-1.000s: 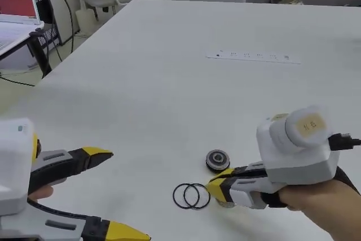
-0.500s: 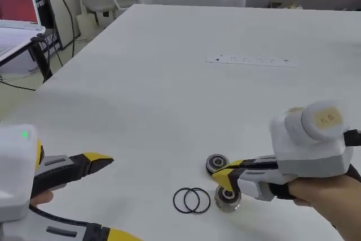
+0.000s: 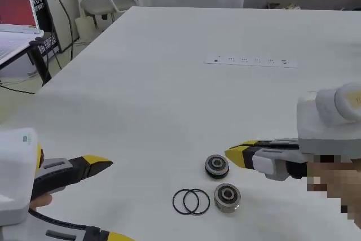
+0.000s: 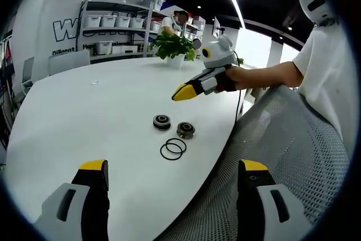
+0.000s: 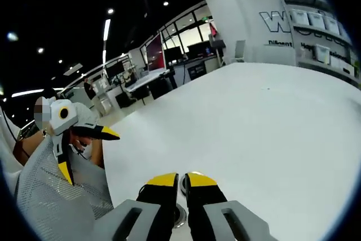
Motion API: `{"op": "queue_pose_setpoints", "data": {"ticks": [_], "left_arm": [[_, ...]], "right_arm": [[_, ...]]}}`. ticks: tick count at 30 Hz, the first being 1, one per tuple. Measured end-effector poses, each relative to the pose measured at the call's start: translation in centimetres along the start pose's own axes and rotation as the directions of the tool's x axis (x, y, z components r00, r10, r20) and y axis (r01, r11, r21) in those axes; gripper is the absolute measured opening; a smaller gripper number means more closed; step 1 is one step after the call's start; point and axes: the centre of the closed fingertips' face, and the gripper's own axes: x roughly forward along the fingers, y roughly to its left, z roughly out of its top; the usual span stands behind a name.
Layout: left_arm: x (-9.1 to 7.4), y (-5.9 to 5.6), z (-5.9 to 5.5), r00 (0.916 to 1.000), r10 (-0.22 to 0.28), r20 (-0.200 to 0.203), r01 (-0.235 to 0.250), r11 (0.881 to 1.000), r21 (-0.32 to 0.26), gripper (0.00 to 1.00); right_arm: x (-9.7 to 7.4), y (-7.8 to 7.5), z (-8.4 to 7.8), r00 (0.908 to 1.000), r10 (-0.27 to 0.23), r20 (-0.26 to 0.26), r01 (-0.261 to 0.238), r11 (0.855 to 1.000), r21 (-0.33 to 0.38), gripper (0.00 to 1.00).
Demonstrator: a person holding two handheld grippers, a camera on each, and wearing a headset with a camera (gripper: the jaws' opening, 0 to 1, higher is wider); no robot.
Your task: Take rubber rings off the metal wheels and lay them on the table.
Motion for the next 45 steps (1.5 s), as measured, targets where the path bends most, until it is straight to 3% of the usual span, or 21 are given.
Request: {"op": "queue_pose_setpoints", "data": {"ticks": [7, 10, 17, 22, 25, 29, 33, 34, 38, 42, 45], "left_arm": [[-0.3, 0.0, 1.3, 0.9999, 0.001, 0.017, -0.002, 0.998, 0.064, 0.94], [-0.7, -0.6, 4.3, 0.9939, -0.014, 0.109, 0.004, 0.997, 0.083, 0.94], [-2.6, -0.4, 9.4, 0.9767, -0.010, 0.214, -0.021, 0.989, 0.143, 0.85], [-2.6, 0.8, 10.5, 0.9804, 0.006, 0.197, -0.046, 0.979, 0.196, 0.86], [-2.1, 0.9, 11.2, 0.9809, -0.009, 0.194, -0.035, 0.975, 0.221, 0.85], [-1.2, 0.9, 11.9, 0.9855, -0.023, 0.168, -0.025, 0.962, 0.273, 0.84], [-0.3, 1.0, 13.2, 0.9893, -0.041, 0.140, -0.010, 0.940, 0.342, 0.81], [-0.1, 1.2, 13.7, 0.9894, -0.040, 0.140, -0.013, 0.933, 0.360, 0.80], [0.8, 1.6, 15.9, 0.9848, -0.052, 0.166, -0.015, 0.924, 0.381, 0.77], [2.1, 2.1, 17.0, 0.9832, -0.061, 0.172, -0.015, 0.913, 0.409, 0.74], [3.2, 2.6, 17.9, 0.9810, -0.064, 0.183, -0.017, 0.913, 0.408, 0.72]], "right_arm": [[-0.8, -1.5, -0.1, 0.9990, -0.040, 0.018, 0.039, 0.999, 0.029, 0.03], [-1.0, -2.0, -0.2, 0.9985, -0.052, 0.019, 0.051, 0.998, 0.038, 0.03], [-1.4, -2.9, -0.5, 0.9968, -0.078, 0.018, 0.077, 0.995, 0.058, 0.03], [-1.6, -3.4, -0.6, 0.9960, -0.087, 0.019, 0.086, 0.994, 0.066, 0.04], [-1.7, -3.5, -0.7, 0.9960, -0.087, 0.018, 0.086, 0.994, 0.067, 0.05], [-1.7, -3.5, -0.9, 0.9967, -0.081, 0.010, 0.080, 0.995, 0.051, 0.05], [-1.6, -3.5, -1.2, 0.9967, -0.081, -0.006, 0.081, 0.997, 0.016, 0.06], [-1.6, -3.5, -1.3, 0.9967, -0.081, -0.011, 0.081, 0.997, 0.006, 0.06], [-1.5, -3.6, -1.5, 0.9963, -0.083, -0.023, 0.082, 0.996, -0.020, 0.07], [-1.6, -3.7, -1.6, 0.9960, -0.085, -0.029, 0.083, 0.996, -0.038, 0.07], [-1.5, -3.9, -1.7, 0.9958, -0.086, -0.031, 0.084, 0.995, -0.048, 0.06]]}}
